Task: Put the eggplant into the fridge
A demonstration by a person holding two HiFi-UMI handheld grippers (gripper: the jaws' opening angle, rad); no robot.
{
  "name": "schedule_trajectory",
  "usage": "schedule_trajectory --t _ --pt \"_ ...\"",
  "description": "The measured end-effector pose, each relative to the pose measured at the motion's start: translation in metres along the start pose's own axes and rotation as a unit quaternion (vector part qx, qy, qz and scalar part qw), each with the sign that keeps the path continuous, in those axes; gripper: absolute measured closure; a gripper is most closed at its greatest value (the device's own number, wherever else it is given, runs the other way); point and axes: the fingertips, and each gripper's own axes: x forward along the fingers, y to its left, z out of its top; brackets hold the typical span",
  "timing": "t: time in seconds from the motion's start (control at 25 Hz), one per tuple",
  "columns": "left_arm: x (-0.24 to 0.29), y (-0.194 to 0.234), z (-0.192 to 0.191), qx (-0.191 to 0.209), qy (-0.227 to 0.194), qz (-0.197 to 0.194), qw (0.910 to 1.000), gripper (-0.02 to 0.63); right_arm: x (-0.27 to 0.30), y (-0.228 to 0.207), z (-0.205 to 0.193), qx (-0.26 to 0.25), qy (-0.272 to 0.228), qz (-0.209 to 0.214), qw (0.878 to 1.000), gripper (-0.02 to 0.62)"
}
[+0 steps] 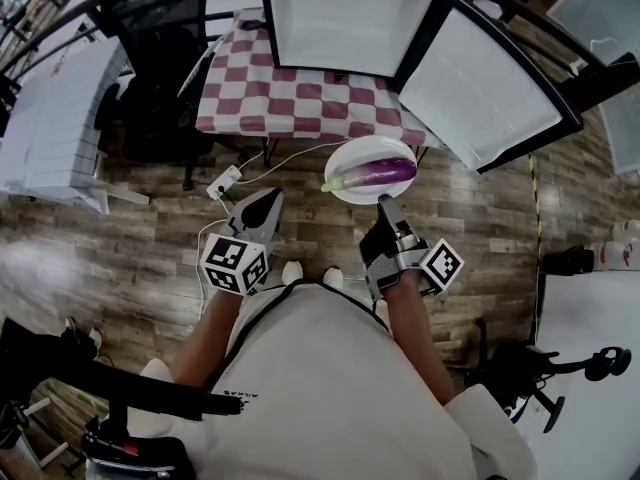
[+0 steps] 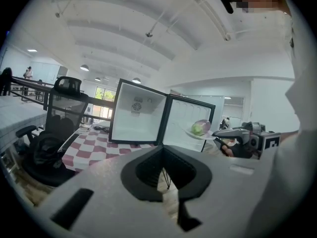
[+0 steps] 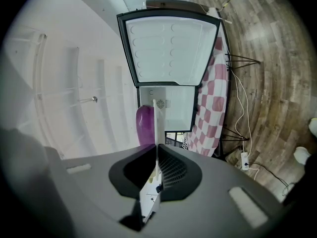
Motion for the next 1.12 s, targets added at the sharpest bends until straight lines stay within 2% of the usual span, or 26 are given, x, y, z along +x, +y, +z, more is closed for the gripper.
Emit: schedule_trajectory --t 0.8,1.12 --pt "-0.035 0.053 -0.004 0.002 -0.002 -0.024 0.9997 0.600 0.013 0.003 -0.049 -0.018 -0.034 0.004 0.999 0.572" --pt "-0.055 0.072 -0.015 -0.005 0.001 -0.020 0.9998 0.600 0.014 0.003 -0.065 -0.024 -0.040 -0.001 0.999 0.572"
